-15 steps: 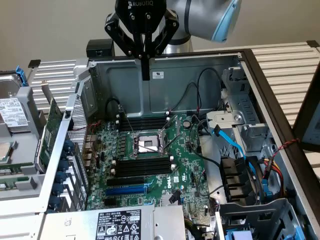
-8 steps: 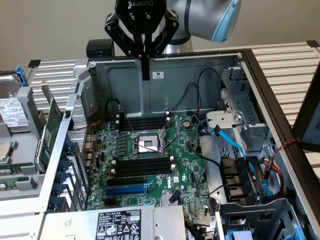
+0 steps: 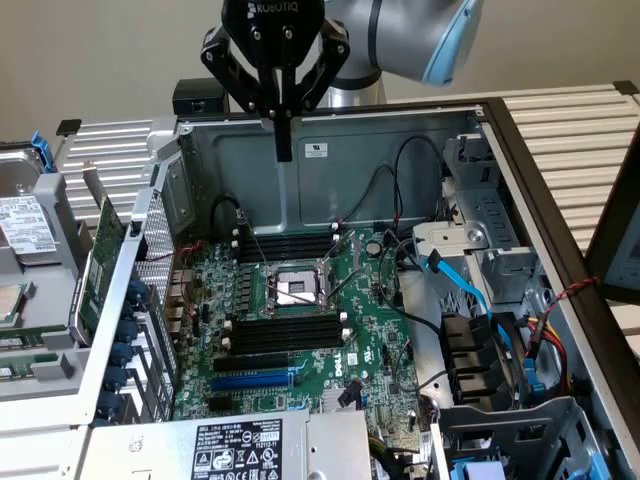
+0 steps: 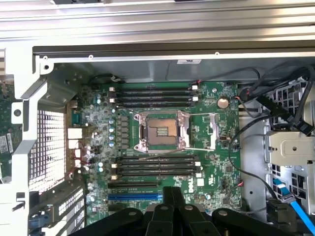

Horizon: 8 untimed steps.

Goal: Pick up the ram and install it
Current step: 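Reach for the ram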

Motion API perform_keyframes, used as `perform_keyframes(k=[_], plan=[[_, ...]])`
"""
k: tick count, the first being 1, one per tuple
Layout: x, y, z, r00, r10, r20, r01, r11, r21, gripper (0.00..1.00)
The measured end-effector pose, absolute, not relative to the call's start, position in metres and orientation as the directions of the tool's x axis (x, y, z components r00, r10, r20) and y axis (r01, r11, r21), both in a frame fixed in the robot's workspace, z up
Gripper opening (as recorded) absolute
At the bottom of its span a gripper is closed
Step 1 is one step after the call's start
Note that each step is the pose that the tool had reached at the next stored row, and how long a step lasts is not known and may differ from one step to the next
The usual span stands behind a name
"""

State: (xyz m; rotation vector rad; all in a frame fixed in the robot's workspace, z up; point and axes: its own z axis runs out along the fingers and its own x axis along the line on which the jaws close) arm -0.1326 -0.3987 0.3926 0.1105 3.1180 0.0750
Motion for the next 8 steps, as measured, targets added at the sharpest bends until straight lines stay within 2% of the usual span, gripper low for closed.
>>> perform_keyframes(k=[8], plan=[[-0.155,-0.399,0.393,-0.997,0.071,-0.019,0.07,0.996,0.049,0.11]])
